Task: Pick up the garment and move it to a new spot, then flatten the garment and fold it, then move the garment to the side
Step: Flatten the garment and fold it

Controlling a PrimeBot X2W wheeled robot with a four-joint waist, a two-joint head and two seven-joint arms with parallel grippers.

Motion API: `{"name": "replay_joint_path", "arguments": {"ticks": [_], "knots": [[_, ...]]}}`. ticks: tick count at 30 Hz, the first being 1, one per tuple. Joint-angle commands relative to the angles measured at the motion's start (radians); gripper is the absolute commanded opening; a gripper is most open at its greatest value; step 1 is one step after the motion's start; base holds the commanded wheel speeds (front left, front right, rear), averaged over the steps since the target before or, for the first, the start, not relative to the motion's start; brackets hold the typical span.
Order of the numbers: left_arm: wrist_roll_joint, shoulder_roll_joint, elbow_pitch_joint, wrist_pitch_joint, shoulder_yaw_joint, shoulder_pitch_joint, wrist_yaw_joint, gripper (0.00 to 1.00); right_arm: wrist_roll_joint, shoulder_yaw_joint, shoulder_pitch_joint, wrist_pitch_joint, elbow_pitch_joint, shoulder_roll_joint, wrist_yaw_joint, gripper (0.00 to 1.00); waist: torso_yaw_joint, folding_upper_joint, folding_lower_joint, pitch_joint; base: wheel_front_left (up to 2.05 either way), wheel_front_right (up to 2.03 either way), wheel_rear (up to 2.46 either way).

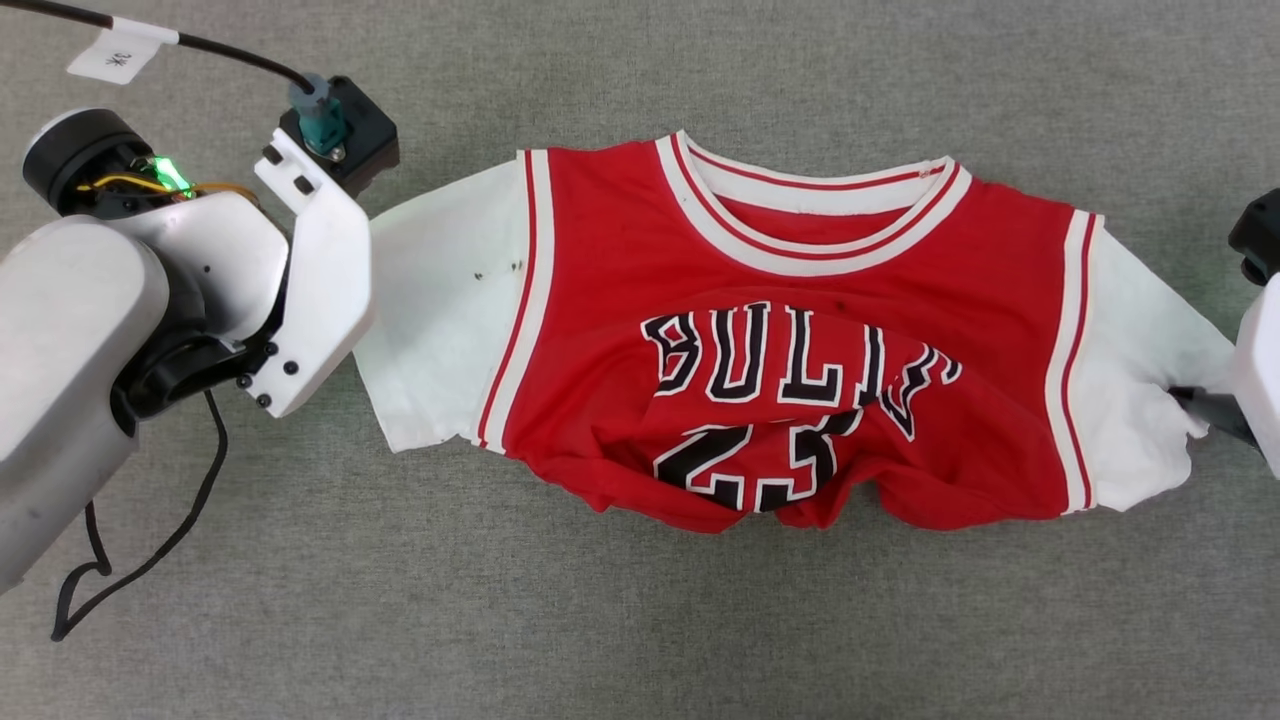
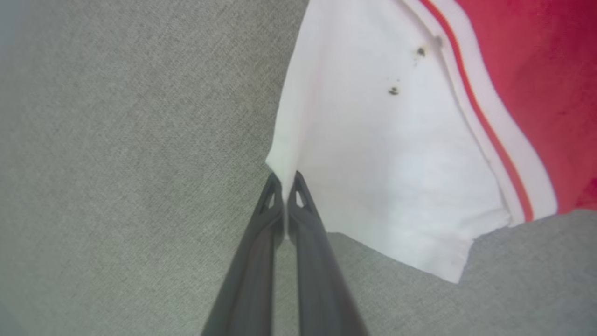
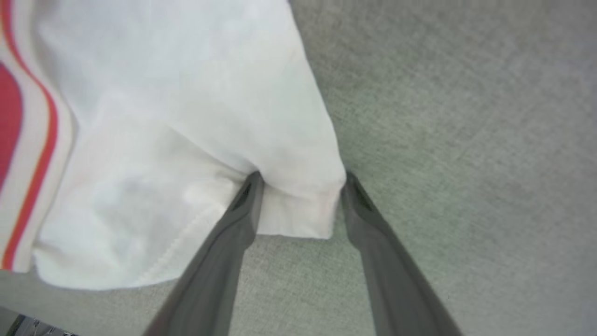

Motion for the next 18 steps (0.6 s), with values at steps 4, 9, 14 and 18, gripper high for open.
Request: {"name": "replay_joint_path", "arguments": {"ticks": [4, 9, 14, 18], "knots": [[-0.002, -0.007, 0.028, -0.039, -0.017, 0.011, 0.000, 0.00, 0.007, 0.043, -0.006, -0.102, 0.022, 0.038, 0.000, 0.00, -0.011, 0.0000, 0.0001, -0.056, 0.00, 0.00, 0.00], [0.004, -0.013, 0.038, -0.097, -0.030, 0.023, 0.000, 0.00, 0.005, 0.038, -0.038, -0.211, 0.000, 0.003, -0.001, 0.00, -0.016, 0.0000, 0.0001, -0.144, 0.00, 0.00, 0.00], [0.014, -0.014, 0.041, -0.175, -0.032, 0.022, 0.000, 0.00, -0.005, 0.041, -0.050, -0.307, -0.037, -0.046, -0.001, 0.00, -0.018, 0.0000, 0.0001, -0.232, 0.00, 0.00, 0.00], [0.027, -0.016, 0.041, -0.230, -0.019, 0.012, 0.003, 0.00, -0.015, 0.033, -0.061, -0.351, -0.067, -0.077, -0.001, 0.00, -0.018, 0.0000, 0.0001, -0.273, 0.00, 0.00, 0.00]]}}
